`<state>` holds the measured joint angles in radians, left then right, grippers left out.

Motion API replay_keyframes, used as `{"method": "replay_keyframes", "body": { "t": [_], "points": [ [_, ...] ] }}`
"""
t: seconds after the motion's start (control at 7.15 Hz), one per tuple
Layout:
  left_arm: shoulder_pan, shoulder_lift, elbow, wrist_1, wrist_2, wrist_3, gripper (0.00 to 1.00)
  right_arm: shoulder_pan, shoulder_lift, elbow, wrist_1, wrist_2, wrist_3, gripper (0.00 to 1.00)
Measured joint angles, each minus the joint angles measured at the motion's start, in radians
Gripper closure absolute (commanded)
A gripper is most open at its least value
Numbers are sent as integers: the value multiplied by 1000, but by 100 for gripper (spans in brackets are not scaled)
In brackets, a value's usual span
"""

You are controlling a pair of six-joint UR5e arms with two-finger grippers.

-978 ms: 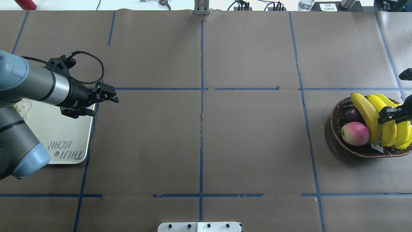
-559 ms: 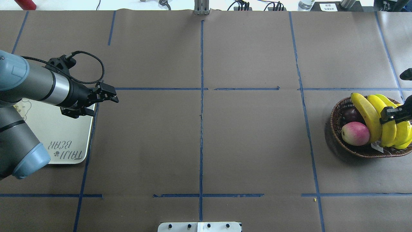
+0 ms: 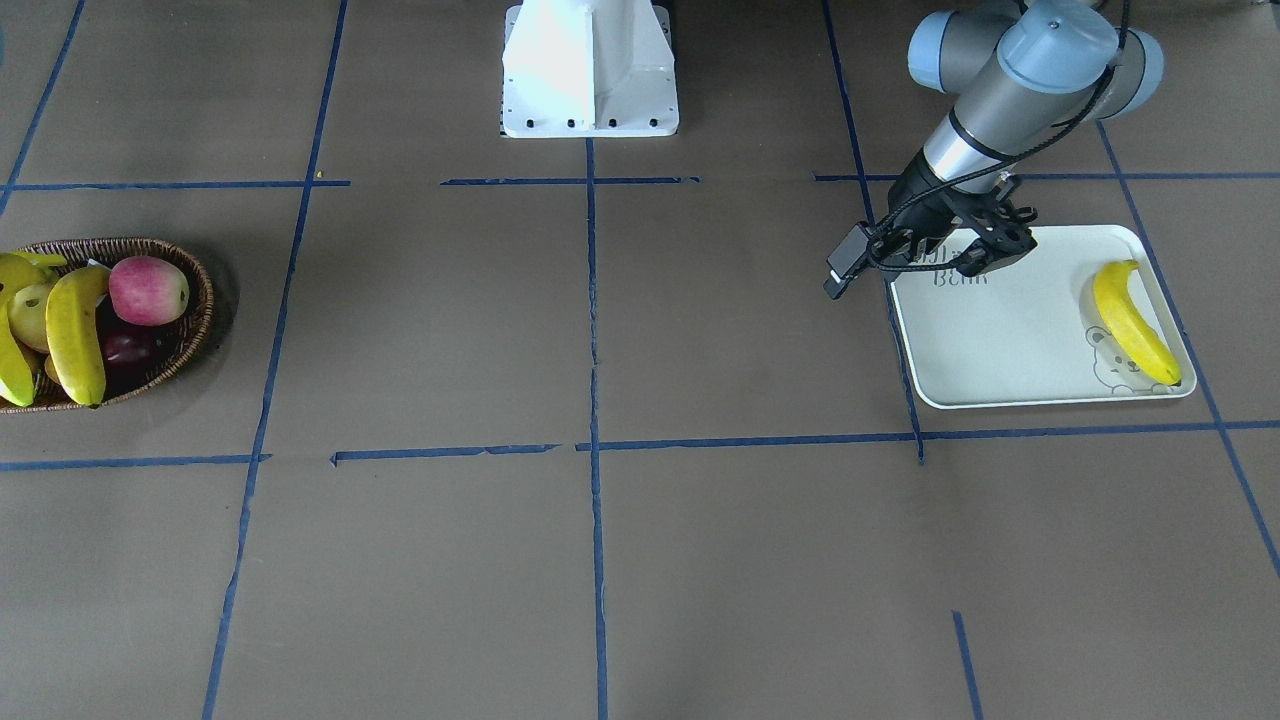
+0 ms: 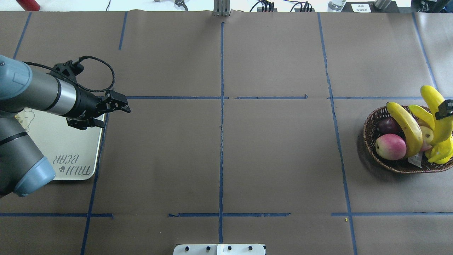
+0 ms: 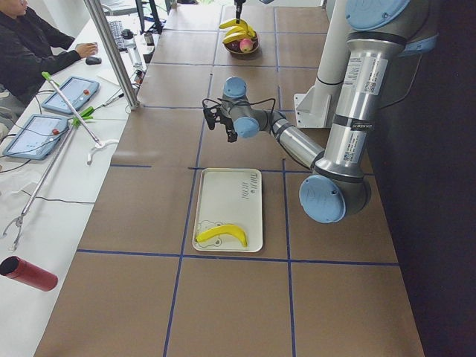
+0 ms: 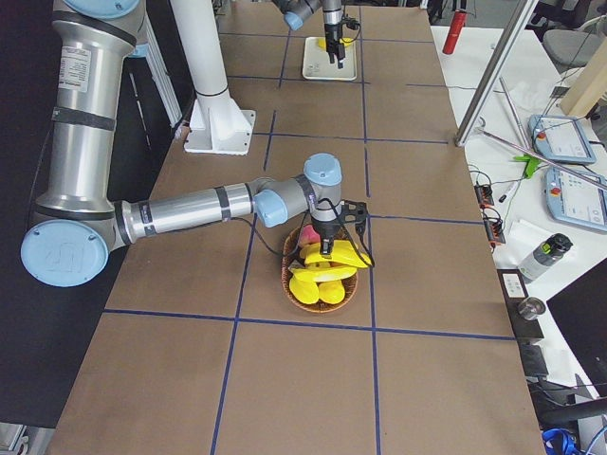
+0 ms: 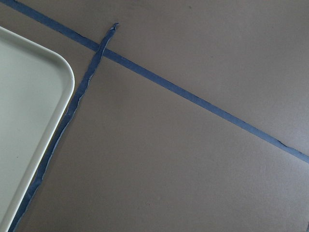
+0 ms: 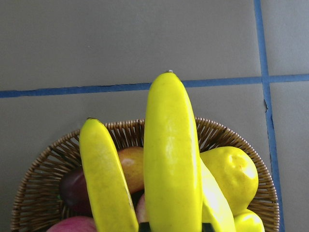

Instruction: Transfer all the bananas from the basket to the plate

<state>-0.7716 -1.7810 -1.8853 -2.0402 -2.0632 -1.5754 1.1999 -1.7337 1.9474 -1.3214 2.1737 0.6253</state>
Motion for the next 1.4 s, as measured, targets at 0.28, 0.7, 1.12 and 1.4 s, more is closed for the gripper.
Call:
{"method": "replay_keyframes", "body": {
  "t": [0.28, 0.7, 1.12, 1.4],
  "points": [
    [0, -2, 0, 0, 0, 0, 1, 50, 23, 54, -7, 94, -10, 100],
    [1, -25, 4, -5, -2, -1, 1, 108, 108, 61, -4, 383, 3, 99],
    [34, -162, 6, -28, -4, -148, 1, 78, 274, 97, 0, 473, 152, 98],
    [50, -224, 3, -57, -3, -251, 1, -29, 409, 149, 3, 403, 396, 98]
  ]
}}
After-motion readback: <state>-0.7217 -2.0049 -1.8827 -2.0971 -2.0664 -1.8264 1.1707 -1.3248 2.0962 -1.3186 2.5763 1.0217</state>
